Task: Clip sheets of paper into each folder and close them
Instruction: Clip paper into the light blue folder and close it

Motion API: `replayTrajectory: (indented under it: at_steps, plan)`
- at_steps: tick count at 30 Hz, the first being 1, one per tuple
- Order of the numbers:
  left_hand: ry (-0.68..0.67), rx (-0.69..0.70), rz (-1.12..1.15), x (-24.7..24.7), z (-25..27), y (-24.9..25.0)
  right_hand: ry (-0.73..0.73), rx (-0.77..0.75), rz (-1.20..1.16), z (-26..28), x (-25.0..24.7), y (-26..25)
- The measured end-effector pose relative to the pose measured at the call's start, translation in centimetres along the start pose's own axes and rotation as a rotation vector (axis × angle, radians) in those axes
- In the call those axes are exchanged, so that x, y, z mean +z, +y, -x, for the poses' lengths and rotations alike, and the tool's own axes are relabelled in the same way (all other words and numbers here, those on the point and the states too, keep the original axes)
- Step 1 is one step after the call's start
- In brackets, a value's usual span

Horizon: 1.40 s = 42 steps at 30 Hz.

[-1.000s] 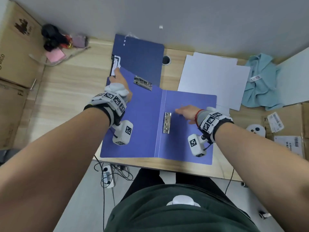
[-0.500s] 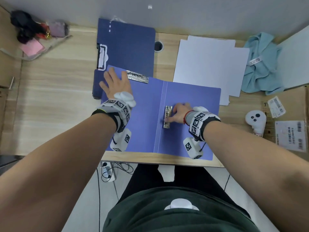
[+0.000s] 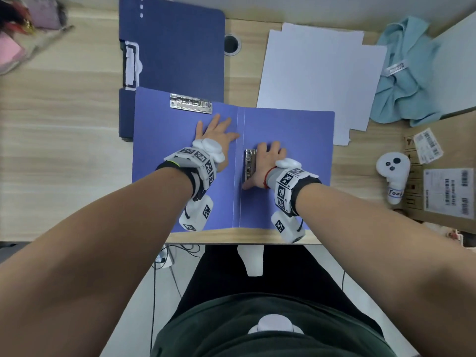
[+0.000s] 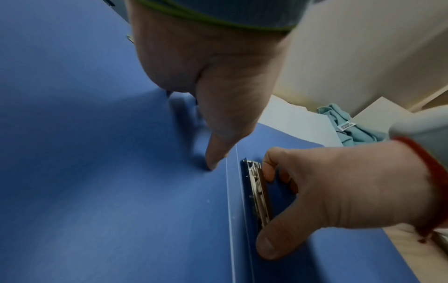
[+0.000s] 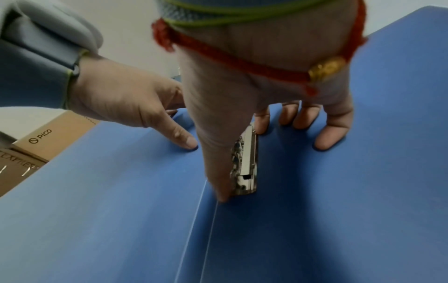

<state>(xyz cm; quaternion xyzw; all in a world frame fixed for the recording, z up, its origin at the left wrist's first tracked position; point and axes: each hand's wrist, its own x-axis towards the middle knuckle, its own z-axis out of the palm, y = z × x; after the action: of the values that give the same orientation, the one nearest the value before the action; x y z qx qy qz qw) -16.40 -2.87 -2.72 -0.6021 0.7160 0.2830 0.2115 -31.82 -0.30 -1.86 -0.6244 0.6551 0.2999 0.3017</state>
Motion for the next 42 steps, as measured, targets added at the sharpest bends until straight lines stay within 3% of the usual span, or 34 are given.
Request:
replayTrajectory:
  at_steps: [9, 16, 22, 24, 27, 33, 42]
  plan:
    - [-0.009, -0.002, -0.069, 0.8, -0.5, -0.1, -0.104, -0.037, 0.028, -0.5, -1.3, 0.8]
    - [-0.084, 0.016, -0.031, -0.2, -0.2, -0.1, -0.399, -0.102, -0.375, -0.8, -3.3, 1.9]
    - [-0.136, -0.011, -0.041, -2.1, 0.0, 0.7, -0.315, -0.066, -0.744, -1.7, -6.5, 2.1]
    - [-0.155, -0.038, 0.023, -2.8, 0.1, 0.8, -0.316, -0.082, -0.813, -2.3, -7.5, 2.4]
    - [-0.068, -0.157, 0.210, -5.3, -0.9, 1.7, -0.236, -0.071, -0.851, -3.5, -10.0, 4.6]
    - [0.039, -0.329, 0.468, -8.4, -6.1, 3.3, 0.030, -0.026, -0.656, -5.9, -14.0, 10.6]
    - [-0.018, -0.451, 0.597, -7.0, -14.5, 4.8, 0.071, 0.010, -0.426, -8.8, -14.6, 12.4]
